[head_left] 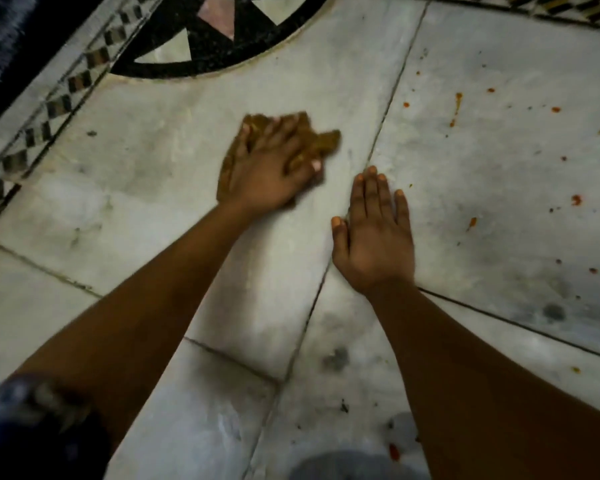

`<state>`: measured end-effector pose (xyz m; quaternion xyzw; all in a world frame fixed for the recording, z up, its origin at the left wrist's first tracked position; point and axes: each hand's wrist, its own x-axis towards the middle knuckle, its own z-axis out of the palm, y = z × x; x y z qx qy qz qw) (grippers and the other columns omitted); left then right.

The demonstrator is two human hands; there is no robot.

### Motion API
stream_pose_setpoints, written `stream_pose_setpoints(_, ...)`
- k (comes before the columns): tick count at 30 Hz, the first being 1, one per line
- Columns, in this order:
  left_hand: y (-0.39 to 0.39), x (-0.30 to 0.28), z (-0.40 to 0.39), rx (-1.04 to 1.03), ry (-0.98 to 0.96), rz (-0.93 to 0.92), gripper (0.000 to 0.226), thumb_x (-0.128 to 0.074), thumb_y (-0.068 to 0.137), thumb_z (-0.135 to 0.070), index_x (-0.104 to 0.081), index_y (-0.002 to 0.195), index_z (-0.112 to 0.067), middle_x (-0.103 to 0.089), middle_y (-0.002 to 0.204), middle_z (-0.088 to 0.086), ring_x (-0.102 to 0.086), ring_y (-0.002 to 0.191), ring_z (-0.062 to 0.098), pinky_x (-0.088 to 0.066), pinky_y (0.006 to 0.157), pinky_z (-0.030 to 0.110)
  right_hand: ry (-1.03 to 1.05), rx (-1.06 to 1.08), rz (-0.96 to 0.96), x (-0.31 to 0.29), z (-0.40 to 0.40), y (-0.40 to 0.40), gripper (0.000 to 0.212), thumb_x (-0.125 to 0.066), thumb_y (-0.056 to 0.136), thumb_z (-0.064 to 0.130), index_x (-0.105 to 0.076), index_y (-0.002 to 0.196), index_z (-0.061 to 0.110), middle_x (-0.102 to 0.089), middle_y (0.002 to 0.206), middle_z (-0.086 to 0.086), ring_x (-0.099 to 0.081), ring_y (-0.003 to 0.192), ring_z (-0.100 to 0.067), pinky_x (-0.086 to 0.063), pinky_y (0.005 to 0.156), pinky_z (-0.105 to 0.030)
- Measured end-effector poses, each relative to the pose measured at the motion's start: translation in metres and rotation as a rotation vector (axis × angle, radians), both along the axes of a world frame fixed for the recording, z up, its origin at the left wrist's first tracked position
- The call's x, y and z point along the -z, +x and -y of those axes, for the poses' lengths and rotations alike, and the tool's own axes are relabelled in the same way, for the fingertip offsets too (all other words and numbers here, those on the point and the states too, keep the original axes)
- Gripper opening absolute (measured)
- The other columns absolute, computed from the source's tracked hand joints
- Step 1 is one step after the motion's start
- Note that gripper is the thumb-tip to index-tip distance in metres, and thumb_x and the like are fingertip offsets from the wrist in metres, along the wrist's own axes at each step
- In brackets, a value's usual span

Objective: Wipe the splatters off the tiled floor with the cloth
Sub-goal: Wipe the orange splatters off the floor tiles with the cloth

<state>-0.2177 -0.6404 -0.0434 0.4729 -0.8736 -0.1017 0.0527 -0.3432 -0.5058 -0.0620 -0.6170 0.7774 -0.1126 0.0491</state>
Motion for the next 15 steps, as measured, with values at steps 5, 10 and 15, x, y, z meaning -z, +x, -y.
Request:
stream_pose_setpoints(5, 0.109, -0.002, -0.070, 0.001, -0.064, -0.014, 0.064, -0.029, 0.082, -0.067, -0.036, 0.141, -0.041, -0.026, 0.155, -0.004, -0.019, 0.143, 0.016, -0.007, 0.114, 0.041, 0.083, -0.021, -0.049, 0.000, -0.001, -0.003, 0.073, -0.007, 0.087, 0.042, -0.007, 0.149, 0.004, -0.004, 0.158, -0.014, -0.003, 0.146, -0.024, 0.003, 0.117, -0.039)
stream_pose_setpoints(10, 0.138, 0.003, 0.017, -0.459, -0.035, 0.102, 0.085, -0.023, 0.076, -0.082, -0.022, 0.146, -0.034, -0.016, 0.157, 0.008, -0.010, 0.145, 0.029, -0.003, 0.115, 0.051, 0.115, -0.014, -0.084, 0.002, -0.001, -0.004, 0.073, -0.007, 0.086, 0.043, -0.002, 0.149, 0.005, 0.002, 0.158, -0.013, 0.002, 0.146, -0.022, 0.005, 0.117, -0.038)
stream_pose_setpoints(15, 0.106, 0.002, 0.018, -0.286, -0.014, 0.050, 0.078, -0.025, 0.075, -0.083, -0.029, 0.142, -0.042, -0.025, 0.154, 0.005, -0.020, 0.141, 0.025, -0.009, 0.114, 0.045, 0.101, -0.017, -0.053, 0.000, 0.000, -0.004, 0.075, -0.008, 0.085, 0.043, -0.004, 0.149, 0.005, 0.000, 0.158, -0.013, 0.000, 0.146, -0.022, 0.005, 0.117, -0.038)
